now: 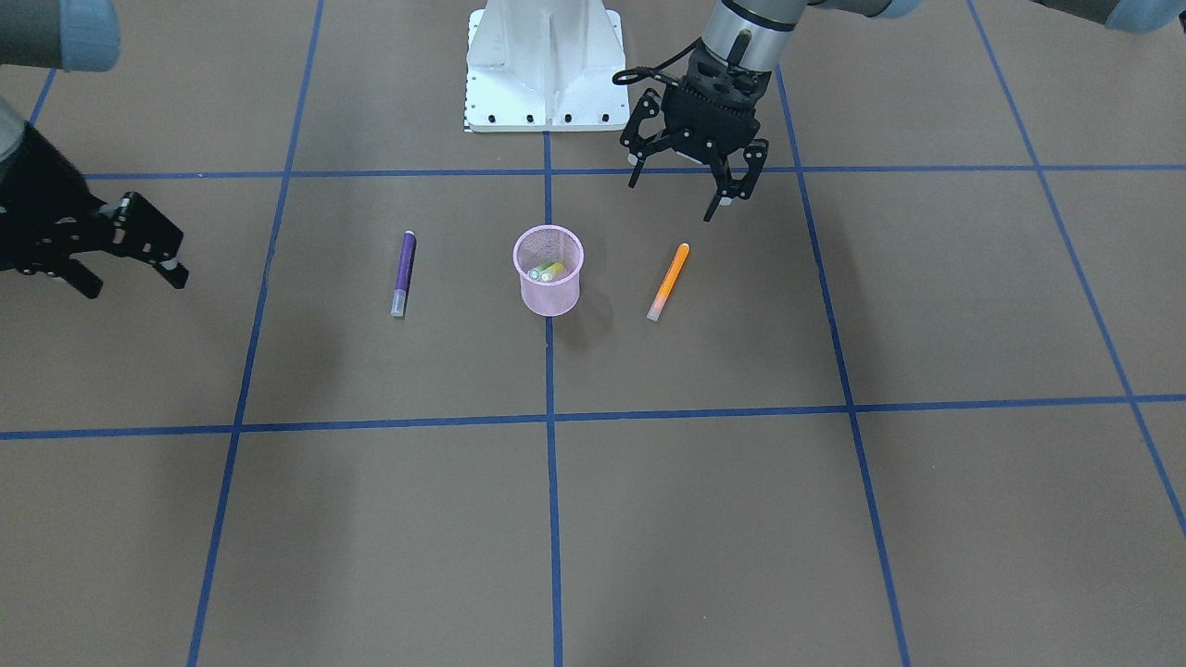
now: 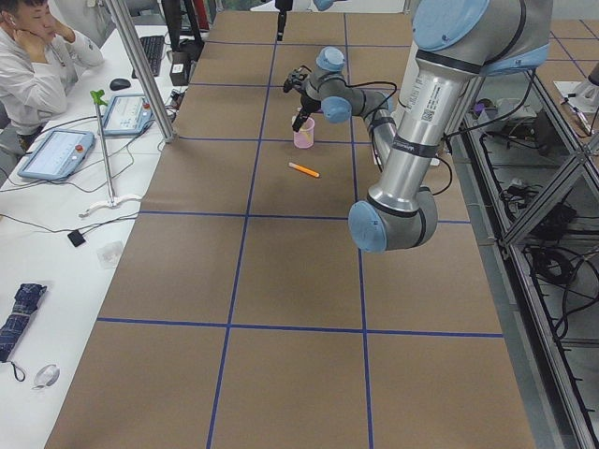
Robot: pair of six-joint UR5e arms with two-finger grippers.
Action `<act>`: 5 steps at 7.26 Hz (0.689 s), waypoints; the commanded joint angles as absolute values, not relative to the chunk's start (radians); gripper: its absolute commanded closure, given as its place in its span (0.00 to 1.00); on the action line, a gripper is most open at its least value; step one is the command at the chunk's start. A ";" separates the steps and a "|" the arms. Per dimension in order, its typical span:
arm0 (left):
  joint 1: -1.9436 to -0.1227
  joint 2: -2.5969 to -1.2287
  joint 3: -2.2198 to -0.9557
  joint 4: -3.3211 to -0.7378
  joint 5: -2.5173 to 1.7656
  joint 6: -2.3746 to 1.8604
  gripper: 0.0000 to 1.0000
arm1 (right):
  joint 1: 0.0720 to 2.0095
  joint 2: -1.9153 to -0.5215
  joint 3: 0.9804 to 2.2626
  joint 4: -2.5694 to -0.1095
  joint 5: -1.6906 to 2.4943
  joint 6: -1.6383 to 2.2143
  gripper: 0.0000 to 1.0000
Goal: Collect pens into pen holder
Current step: 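Open and withdraw the left gripper while the right gripper approaches the purple marker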
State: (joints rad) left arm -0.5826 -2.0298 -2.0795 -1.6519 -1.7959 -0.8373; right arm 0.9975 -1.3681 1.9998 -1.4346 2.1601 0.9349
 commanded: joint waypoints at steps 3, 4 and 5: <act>-0.669 -2.094 -2.037 -1.523 -1.876 -0.787 0.00 | 0.596 -1.359 2.031 -1.414 1.762 1.371 0.03; -0.669 -2.097 -2.039 -1.523 -1.876 -0.788 0.00 | 0.544 -1.339 1.992 -1.414 1.728 1.405 0.04; -0.670 -2.109 -2.039 -1.523 -1.876 -0.790 0.00 | 0.517 -1.315 1.936 -1.413 1.701 1.405 0.04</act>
